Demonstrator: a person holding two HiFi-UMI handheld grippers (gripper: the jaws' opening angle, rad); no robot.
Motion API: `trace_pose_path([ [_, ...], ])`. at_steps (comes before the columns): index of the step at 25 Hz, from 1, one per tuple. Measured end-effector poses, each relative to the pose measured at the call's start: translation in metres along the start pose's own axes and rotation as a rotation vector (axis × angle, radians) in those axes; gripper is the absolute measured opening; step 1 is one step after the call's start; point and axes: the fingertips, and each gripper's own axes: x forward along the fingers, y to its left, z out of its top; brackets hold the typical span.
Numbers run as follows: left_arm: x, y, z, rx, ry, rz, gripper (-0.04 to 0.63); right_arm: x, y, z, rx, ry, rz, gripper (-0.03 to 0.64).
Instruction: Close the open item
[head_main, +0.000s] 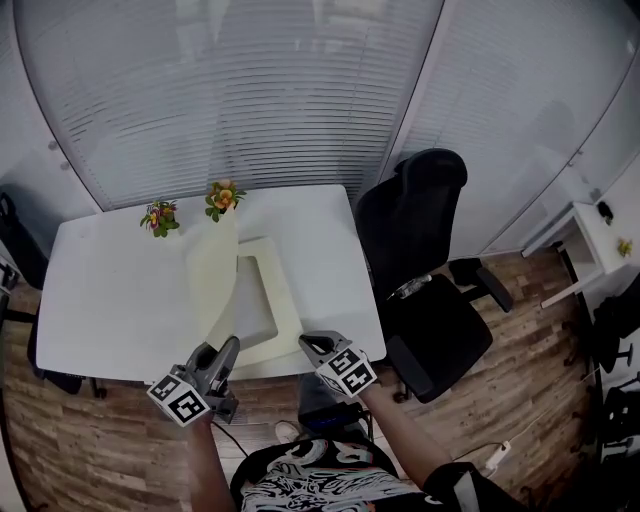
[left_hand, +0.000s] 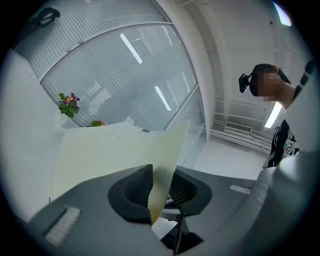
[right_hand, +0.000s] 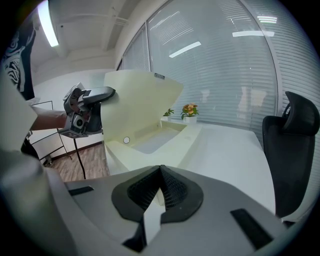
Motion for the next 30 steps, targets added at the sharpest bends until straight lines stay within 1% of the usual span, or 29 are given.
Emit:
trace_pose_path([
  [3, 0.011, 0.003, 0.001, 0.024, 0.024, -0.004, 0.072, 0.003, -0.007, 0.007, -0.006, -0.010, -0.008, 0.003],
  [7, 0.018, 0.001, -0.011, 0.051, 0.075, -0.002, 0.074, 0.002, -0.005, 0.005, -0.008, -0.006, -0.001, 0.003],
  [13, 0.023, 0.002, -0.025, 0.070, 0.136, 0.010, 0.077, 0.001, -0.002, 0.004, -0.010, -0.009, -0.004, 0.003],
  [19, 0.034, 0.002, -0.041, 0.115, 0.230, 0.019, 0.081, 0.000, -0.003, 0.003, -0.011, -0.006, 0.001, 0.003],
  [30, 0.045, 0.007, -0.063, 0.192, 0.374, 0.033, 0.089, 0.002, 0.000, 0.004, -0.017, -0.001, 0.004, 0.003],
])
